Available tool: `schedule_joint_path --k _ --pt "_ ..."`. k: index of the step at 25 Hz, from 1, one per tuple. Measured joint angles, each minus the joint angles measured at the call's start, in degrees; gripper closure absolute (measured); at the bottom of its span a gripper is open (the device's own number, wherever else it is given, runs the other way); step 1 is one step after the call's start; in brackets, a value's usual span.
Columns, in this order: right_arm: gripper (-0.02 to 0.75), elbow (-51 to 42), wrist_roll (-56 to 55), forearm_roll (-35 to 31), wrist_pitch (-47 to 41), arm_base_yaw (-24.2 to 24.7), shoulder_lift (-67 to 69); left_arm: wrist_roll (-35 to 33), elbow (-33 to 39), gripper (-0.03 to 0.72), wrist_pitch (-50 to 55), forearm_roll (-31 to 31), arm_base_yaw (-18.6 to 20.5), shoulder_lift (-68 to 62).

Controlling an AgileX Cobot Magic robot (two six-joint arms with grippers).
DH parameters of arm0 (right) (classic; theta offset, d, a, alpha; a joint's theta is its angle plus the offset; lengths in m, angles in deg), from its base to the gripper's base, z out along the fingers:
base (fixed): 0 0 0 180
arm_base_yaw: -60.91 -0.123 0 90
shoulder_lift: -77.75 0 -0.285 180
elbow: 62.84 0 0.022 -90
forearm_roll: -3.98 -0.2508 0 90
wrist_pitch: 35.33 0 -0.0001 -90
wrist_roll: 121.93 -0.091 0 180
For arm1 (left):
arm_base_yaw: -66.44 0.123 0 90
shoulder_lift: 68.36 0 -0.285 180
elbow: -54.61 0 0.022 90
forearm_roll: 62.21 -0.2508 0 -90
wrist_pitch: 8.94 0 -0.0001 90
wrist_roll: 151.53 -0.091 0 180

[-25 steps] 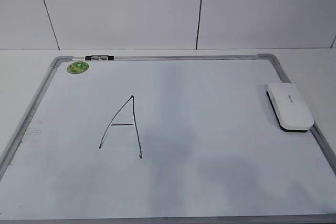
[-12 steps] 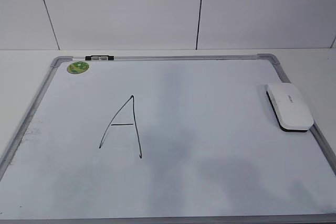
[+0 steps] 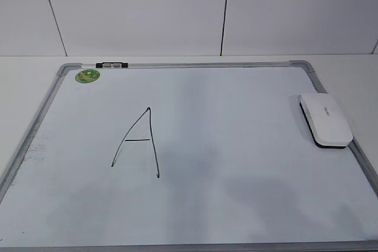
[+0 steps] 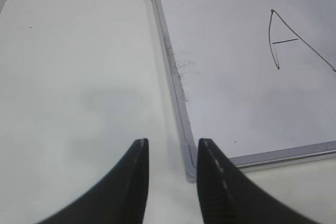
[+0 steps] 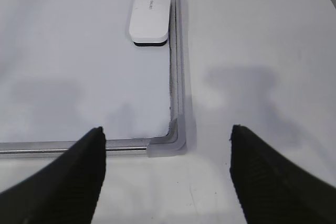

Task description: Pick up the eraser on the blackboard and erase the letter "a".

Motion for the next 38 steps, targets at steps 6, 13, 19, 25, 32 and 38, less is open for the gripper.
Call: schedule_joint_path --k 6,13,19,25,32,38 --pt "0.180 0.00 0.00 0.00 0.00 0.47 0.00 0.00 0.00 0.452 0.00 0.00 3.12 0.00" --pt "0.179 0.00 0.00 0.00 0.00 0.47 0.00 0.00 0.00 0.453 0.00 0.00 3.67 0.00" --pt "0.180 0.00 0.00 0.00 0.00 0.47 0.00 0.00 0.00 0.453 0.00 0.00 3.67 0.00" --pt "0.181 0.00 0.00 0.00 0.00 0.47 0.00 0.00 0.00 0.453 0.00 0.00 3.67 0.00" --pt "0.181 0.00 0.00 0.00 0.00 0.47 0.00 0.00 0.00 0.453 0.00 0.00 3.67 0.00" --pt "0.181 0.00 0.00 0.00 0.00 0.47 0.00 0.00 0.00 0.453 0.00 0.00 3.67 0.00"
